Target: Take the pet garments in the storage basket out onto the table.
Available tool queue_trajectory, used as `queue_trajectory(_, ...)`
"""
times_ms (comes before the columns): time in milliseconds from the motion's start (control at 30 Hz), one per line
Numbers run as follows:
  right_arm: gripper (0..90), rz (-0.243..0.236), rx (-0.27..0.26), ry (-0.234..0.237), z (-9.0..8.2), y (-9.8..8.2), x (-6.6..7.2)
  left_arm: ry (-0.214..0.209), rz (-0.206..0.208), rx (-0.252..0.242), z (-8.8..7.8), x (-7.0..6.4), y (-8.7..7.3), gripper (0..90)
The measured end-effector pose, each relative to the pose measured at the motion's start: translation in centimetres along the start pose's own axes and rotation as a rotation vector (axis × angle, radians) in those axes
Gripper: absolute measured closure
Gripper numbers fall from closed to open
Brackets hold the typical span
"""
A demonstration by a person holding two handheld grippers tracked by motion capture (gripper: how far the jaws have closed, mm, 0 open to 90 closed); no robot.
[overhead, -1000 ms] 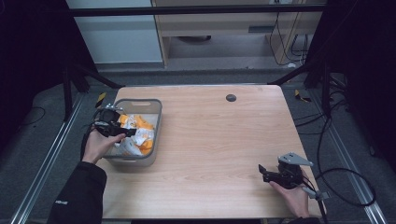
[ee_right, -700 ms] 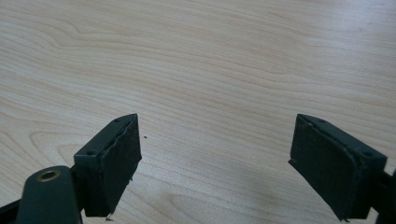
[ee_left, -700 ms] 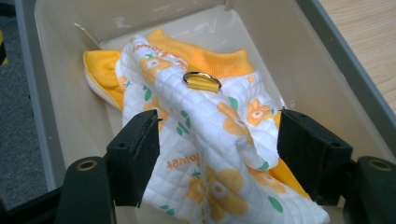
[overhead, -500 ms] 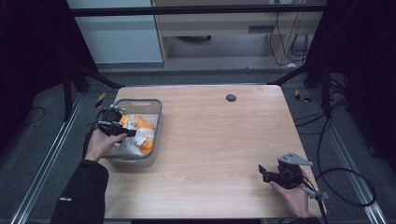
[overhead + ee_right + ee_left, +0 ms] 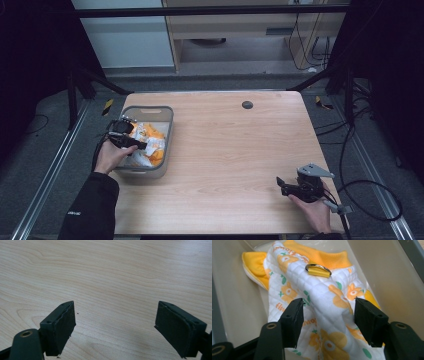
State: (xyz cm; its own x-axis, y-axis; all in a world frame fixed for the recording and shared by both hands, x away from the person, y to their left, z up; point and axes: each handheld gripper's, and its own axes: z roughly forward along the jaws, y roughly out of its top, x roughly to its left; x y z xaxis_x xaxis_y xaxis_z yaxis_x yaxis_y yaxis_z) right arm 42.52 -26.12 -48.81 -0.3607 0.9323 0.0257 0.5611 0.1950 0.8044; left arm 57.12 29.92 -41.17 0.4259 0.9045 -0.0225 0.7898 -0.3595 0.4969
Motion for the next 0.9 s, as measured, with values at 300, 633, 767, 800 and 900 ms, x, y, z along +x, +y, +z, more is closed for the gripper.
queue_trajectory(300,16.3,0.003,0.006,0.006,0.0,0.0,0.0,-0.027,-0.01,0.038,0.6,0.0,0.0,54.5)
queue_trajectory(633,16.2,-0.001,0.007,0.006,0.0,0.0,0.0,-0.022,-0.004,0.059,0.4,-0.1,0.1,73.2)
queue_trajectory(767,16.2,0.004,0.009,0.008,0.0,0.0,0.0,-0.017,-0.001,0.05,-0.2,-0.2,0.3,76.1)
queue_trajectory(800,16.2,0.0,0.007,0.006,0.0,0.0,0.0,-0.014,-0.001,0.042,-0.4,-0.3,0.3,76.6)
queue_trajectory(900,16.2,-0.004,0.005,0.003,0.0,0.0,0.0,-0.02,0.005,0.027,-1.1,-0.4,0.4,77.6)
